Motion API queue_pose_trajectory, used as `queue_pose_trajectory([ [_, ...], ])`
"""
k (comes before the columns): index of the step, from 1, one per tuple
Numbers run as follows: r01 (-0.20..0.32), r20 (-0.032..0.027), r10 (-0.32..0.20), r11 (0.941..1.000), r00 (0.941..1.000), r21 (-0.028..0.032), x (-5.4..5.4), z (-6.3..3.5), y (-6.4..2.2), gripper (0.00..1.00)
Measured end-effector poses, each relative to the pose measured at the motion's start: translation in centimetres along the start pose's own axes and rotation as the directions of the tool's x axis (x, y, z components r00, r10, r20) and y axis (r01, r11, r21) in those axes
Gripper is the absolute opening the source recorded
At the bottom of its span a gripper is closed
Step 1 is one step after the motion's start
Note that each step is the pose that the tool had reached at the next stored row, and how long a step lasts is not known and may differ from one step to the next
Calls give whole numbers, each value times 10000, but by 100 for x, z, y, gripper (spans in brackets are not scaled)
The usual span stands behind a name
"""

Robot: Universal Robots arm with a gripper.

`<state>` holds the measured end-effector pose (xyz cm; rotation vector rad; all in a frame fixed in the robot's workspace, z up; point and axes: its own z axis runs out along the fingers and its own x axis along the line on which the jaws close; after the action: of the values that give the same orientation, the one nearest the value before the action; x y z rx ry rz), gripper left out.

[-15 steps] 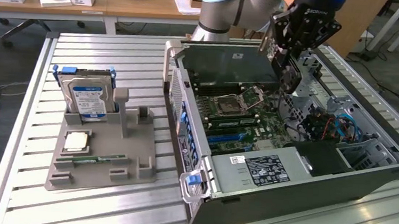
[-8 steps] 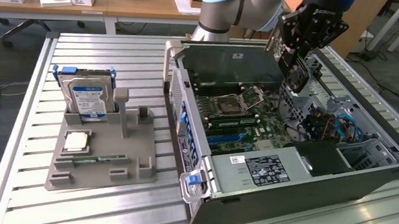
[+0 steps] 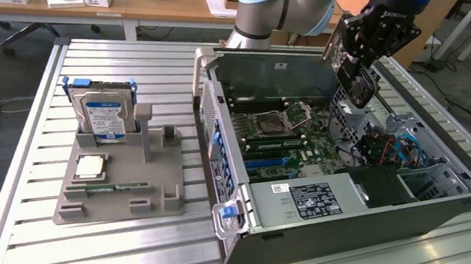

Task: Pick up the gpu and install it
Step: 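Pick up the gpu and move the gpu toward the slot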

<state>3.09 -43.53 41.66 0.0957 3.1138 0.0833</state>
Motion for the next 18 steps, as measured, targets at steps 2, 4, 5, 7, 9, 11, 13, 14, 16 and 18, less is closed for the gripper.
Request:
queue_pose_trajectory([
  [2, 1, 0, -1, 10000, 10000, -1, -12, 1, 1, 26],
  [4, -1, 0, 1, 10000, 10000, 0, -11, 0, 0, 26],
  [5, 0, 0, 0, 10000, 10000, 0, -12, 0, 0, 26],
  [7, 0, 0, 0, 10000, 10000, -1, -24, 1, 1, 26],
  [9, 6, 0, -6, 10000, 10000, -1, -56, 3, 3, 26],
  [11, 12, -1, -12, 10000, 10000, -1, -90, 6, 5, 26],
  [13, 18, 0, -18, 10000, 10000, -1, -127, 10, 7, 26],
  [14, 23, -1, -23, 10000, 10000, 0, -147, 13, 8, 26],
  [16, 37, -2, -37, 10000, 10000, 1, -186, 19, 10, 26],
  [18, 46, -3, -46, 10000, 10000, 0, -213, 24, 12, 26],
])
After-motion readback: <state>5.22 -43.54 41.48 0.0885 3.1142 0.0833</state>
